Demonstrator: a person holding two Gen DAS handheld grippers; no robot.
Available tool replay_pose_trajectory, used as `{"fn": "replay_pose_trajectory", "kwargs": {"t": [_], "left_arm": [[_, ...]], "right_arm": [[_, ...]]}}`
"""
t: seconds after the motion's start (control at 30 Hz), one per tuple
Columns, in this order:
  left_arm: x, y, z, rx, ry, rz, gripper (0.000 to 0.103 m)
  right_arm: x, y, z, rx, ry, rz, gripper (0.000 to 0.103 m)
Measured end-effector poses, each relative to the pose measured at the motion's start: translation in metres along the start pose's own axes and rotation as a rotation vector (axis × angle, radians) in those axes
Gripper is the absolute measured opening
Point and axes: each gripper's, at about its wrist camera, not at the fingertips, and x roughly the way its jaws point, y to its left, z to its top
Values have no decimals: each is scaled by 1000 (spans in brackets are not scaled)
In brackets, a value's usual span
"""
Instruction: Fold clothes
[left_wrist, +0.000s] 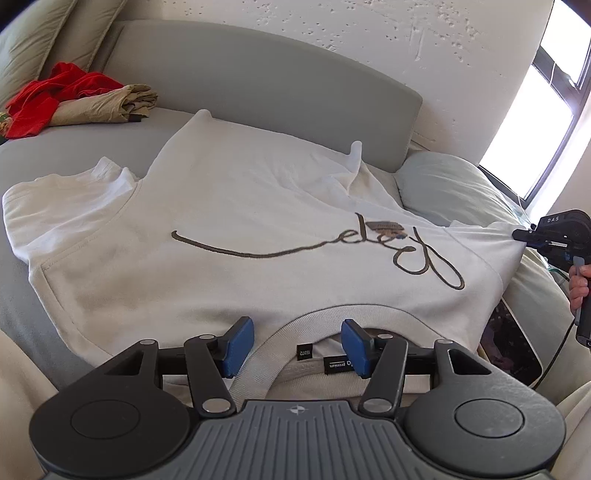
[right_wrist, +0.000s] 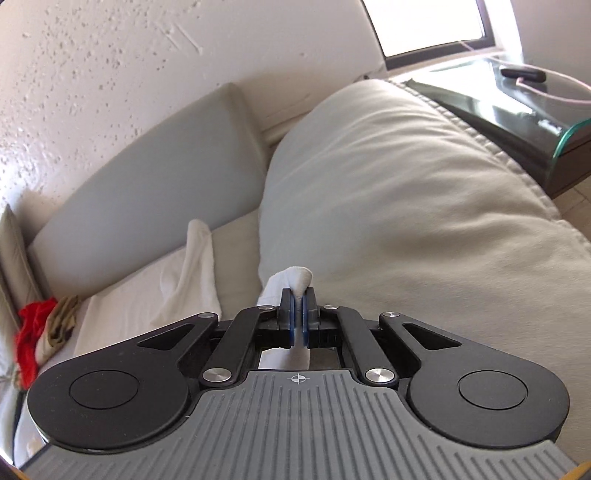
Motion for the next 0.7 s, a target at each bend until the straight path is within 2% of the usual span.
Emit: {"fn": "replay_pose_trajectory", "kwargs": {"t": [0.1,0.23,0.3,0.33,0.37,0.5,0.7], "left_arm": [[1,-6,-2,32,-1,2,54],[0,-11,-4,55,-5,9,54],[-1,-12,-5,64,-7,15,54],[-1,-13,-6,68,-8,18,54],[-2,-13,-6,72,-9,20,54],[-11,-23,-7,119,-25,11,54],[-27,-55,-13,269,-64,-44,57]], "right_arm": [[2,-6,-3,-17,35,-53,3],[12,-20,-7,31,121,-73,7],[9,-25,-6,55,113,-65,12],[6,-26,-4,62,91,-66,26],[1,-26,-2,59,66,-75,34],[-10,-28,2,51,30,-80,44],[-12,-44,1,135,66,-24,44]]}}
